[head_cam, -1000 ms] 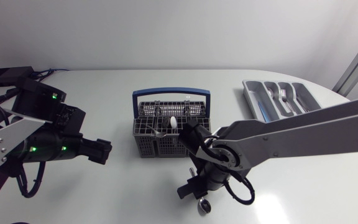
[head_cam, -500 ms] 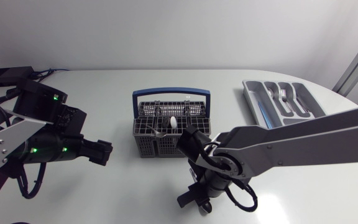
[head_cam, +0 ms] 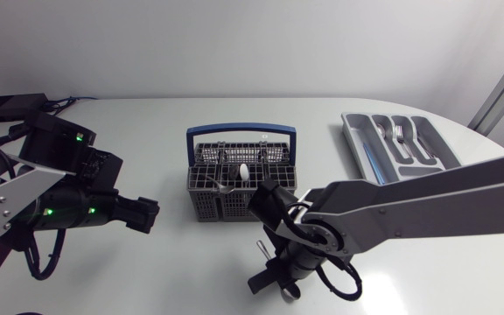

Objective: Unload the cutlery basket into the drawer organizer.

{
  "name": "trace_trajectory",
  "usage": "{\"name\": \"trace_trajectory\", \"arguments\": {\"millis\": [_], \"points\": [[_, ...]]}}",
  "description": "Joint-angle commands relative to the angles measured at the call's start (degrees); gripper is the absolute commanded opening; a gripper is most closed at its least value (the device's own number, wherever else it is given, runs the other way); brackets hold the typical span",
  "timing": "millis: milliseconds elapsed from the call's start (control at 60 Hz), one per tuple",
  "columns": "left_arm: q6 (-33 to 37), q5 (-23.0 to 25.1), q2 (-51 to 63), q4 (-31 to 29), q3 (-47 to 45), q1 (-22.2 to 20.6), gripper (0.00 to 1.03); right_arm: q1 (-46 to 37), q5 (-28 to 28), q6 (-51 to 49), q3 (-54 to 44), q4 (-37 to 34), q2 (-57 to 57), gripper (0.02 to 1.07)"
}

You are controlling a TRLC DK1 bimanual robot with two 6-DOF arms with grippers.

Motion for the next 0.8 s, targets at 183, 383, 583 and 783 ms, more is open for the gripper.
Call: {"name": "trace_trajectory", "arguments": {"millis": [183, 383, 583, 783], "points": [[-1.08, 0.10, 0.76, 0.18, -1.17, -0.60, 0.99, 0.03, 1.77, 1.05, -1.67, -7.44, -11.23, 0.08], [-1.08, 0.10, 0.67, 0.09, -1.17, -0.60, 0.99, -8.14, 2.21, 3.07, -1.76, -9.99, -15.01, 0.08], [-1.08, 0.10, 0.49, 0.09, -1.17, -0.69, 0.99, -17.46, 2.21, 5.53, -2.02, -11.74, -19.67, 0.08], [-1.08, 0.10, 0.23, 0.09, -1.17, -0.69, 0.99, -29.59, 3.88, 9.39, -2.37, -10.95, -23.01, 0.08]]}}
